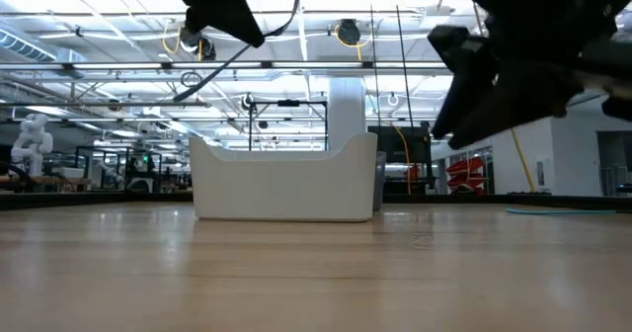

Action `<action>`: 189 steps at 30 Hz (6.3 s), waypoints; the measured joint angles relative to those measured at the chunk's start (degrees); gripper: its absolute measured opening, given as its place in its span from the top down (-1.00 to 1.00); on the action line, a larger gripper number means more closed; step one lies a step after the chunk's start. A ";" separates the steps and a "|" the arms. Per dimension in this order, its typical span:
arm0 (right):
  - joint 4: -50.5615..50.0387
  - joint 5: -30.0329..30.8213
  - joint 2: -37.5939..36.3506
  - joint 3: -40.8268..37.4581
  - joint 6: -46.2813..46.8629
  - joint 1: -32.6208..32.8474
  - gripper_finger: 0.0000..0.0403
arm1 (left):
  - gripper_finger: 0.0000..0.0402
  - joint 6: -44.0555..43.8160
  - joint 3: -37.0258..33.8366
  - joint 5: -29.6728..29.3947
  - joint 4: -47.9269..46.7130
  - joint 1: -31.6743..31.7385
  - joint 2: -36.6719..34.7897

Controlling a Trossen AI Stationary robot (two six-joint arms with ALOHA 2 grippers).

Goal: Sort silverware by color (type)
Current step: Put the left blue fork into the blue bin

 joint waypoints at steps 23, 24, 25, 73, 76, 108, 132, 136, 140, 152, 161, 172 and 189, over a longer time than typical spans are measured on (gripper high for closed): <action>1.22 -2.86 -5.32 -5.34 2.71 2.72 0.56 | 0.99 7.03 12.17 -0.07 -1.24 3.72 8.73; 1.22 -2.86 -6.33 -5.34 2.97 3.08 0.56 | 0.99 7.46 14.47 0.50 -3.66 4.06 10.01; 1.05 -2.81 -7.29 -5.34 3.22 3.44 0.56 | 0.99 7.83 16.96 1.31 -4.89 4.33 11.42; 18.14 23.96 -21.29 -5.28 -24.46 12.08 -0.05 | 0.99 24.89 54.17 10.37 -35.78 -1.98 34.49; 12.88 24.00 -21.29 -5.28 -24.01 13.48 -0.05 | 0.99 23.84 54.17 12.33 -35.80 -2.24 34.49; 24.88 6.34 -15.86 -5.30 -45.75 4.27 -0.04 | 0.99 25.61 54.20 21.12 -37.23 -1.49 39.43; 30.38 -0.61 -11.10 -5.26 -46.00 -0.83 0.02 | 0.99 25.88 54.20 21.10 -37.20 -1.53 39.43; 30.21 -1.62 -11.08 -5.26 -46.00 -1.13 0.17 | 0.99 25.88 54.17 21.13 -37.20 -1.50 39.43; 29.47 -2.05 -11.08 -5.26 -46.09 -1.63 0.33 | 0.99 25.90 54.17 22.21 -37.20 -1.27 39.43; 27.61 -3.10 -11.10 -5.26 -46.03 -2.27 0.69 | 0.99 26.03 54.15 22.36 -37.25 -1.23 39.43; 25.91 -3.97 -11.08 -5.29 -46.00 -2.23 0.93 | 0.98 26.17 54.15 22.37 -36.18 -1.23 39.41; 25.66 -2.05 -11.10 -5.32 -46.05 -2.36 0.99 | 0.48 25.70 54.15 14.08 -34.65 -1.63 39.32; 20.78 -2.80 -12.70 -5.23 -45.97 -2.25 1.00 | 0.22 34.84 67.01 12.83 -36.06 -3.59 39.32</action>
